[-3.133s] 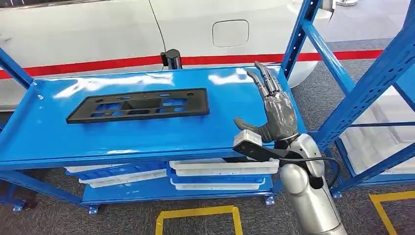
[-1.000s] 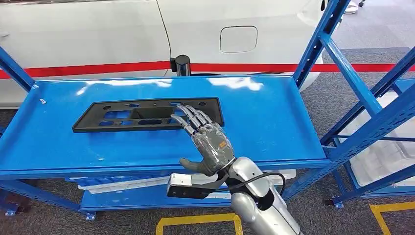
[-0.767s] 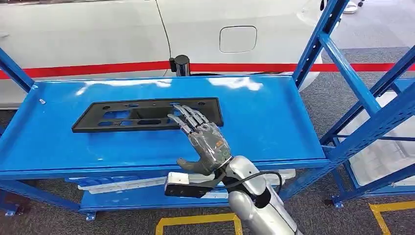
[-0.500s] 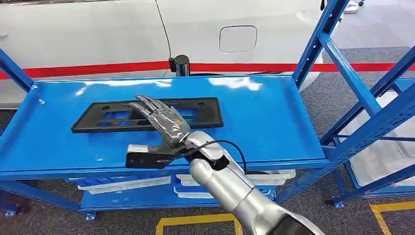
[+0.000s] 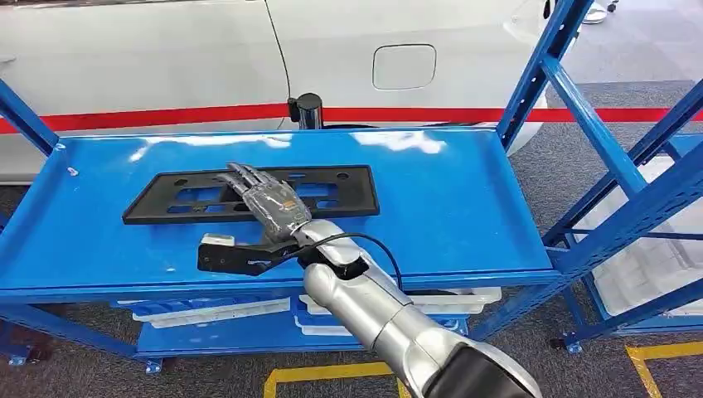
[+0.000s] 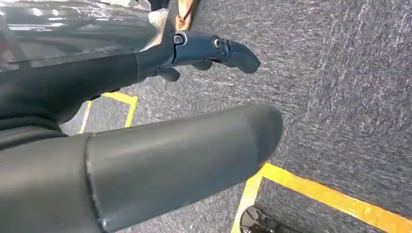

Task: Take the parts from the cabinet and place them on the table.

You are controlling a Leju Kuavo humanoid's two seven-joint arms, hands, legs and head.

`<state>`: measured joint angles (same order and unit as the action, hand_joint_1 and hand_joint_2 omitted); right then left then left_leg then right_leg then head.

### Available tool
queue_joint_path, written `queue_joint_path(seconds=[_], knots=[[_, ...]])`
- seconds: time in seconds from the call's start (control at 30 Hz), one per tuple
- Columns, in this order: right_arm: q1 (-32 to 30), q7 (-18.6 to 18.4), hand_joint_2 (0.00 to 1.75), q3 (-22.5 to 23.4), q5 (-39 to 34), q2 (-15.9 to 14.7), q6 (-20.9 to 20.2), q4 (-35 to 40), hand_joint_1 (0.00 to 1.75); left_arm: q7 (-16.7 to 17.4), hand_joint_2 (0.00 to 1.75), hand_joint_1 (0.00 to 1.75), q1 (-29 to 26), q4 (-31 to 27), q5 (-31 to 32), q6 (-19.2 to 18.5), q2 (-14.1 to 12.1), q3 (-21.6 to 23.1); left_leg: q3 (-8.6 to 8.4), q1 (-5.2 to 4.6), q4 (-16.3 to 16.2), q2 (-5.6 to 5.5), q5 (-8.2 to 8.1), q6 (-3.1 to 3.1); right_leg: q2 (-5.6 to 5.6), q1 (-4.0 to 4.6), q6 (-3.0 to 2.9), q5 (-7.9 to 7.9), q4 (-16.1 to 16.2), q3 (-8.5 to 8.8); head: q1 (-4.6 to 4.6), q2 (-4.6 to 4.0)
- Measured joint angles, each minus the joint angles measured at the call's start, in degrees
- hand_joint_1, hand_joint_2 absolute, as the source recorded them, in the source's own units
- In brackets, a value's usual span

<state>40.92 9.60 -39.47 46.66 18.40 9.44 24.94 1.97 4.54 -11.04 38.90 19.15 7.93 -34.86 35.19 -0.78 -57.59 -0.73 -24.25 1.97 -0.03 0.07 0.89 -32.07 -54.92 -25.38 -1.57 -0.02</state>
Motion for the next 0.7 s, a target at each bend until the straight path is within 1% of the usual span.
queue_joint_path(seconds=[0.13, 0.17, 0.23, 0.4, 0.5, 0.63, 0.7], knots=[[-0.1, -2.7, 1.75, 0.0, 0.9, 0.0, 1.4, -1.7, 0.00, 0.8, 0.00, 0.00, 0.4, 0.0, 1.7, 0.0, 0.1, 0.1, 0.00, -0.01, 0.0, 0.01, 0.00, 0.00, 0.00, -0.01, 0.00, 0.00, 0.0, -0.01, 0.00, 0.00], [-0.2, -3.9, 1.75, 0.0, 1.9, 0.0, 1.6, -2.2, 0.00, 1.1, 0.00, 0.00, 0.5, 0.0, 2.3, 0.1, 0.1, 0.2, 0.00, -0.01, 0.0, 0.01, 0.00, 0.00, 0.00, -0.01, 0.00, 0.00, 0.0, -0.02, 0.00, 0.00], [-0.7, -6.6, 1.75, 0.0, 4.3, -0.1, 2.2, -3.0, 0.00, 1.4, 0.00, 0.00, 0.7, 0.0, 3.1, 0.6, 0.3, 0.3, 0.00, 0.00, 0.0, 0.00, 0.00, 0.00, 0.00, -0.01, 0.00, 0.00, 0.0, -0.02, 0.00, 0.00], [-2.0, -11.7, 1.75, -1.1, 11.5, -0.6, 4.6, -4.8, 0.00, 1.5, 0.00, 0.00, 0.8, 0.0, 3.6, 1.6, 0.7, 0.4, 0.01, 0.00, 0.0, 0.06, -0.01, 0.00, 0.00, 0.00, 0.00, 0.00, 0.0, -0.02, 0.00, 0.00], [-2.2, -14.8, 1.75, -1.7, 15.7, -0.9, 6.8, -5.4, 0.00, 1.3, 0.00, 0.00, 0.8, 0.0, 4.2, 2.0, 0.7, 0.3, 0.00, 0.00, 0.0, 0.04, -0.01, 0.00, 0.00, -0.01, 0.00, 0.00, 0.0, -0.03, 0.02, 0.00], [-2.2, -18.7, 1.75, -1.8, 19.1, -1.8, 9.7, -6.0, 0.00, 0.9, 0.00, 0.00, 0.8, 0.0, 4.3, 2.1, 0.9, 0.3, -0.02, 0.00, 0.0, 0.03, 0.00, 0.00, 0.00, -0.01, 0.00, 0.00, 0.0, -0.01, 0.00, 0.00], [-2.1, -21.2, 1.75, -1.8, 22.8, -2.6, 11.0, -6.2, 0.00, 0.7, 0.00, 0.00, 0.8, 0.0, 5.0, 2.4, 1.0, 0.1, -0.04, -0.01, 0.0, 0.03, 0.00, 0.00, 0.00, -0.01, 0.00, 0.00, 0.0, 0.01, 0.00, 0.00]])
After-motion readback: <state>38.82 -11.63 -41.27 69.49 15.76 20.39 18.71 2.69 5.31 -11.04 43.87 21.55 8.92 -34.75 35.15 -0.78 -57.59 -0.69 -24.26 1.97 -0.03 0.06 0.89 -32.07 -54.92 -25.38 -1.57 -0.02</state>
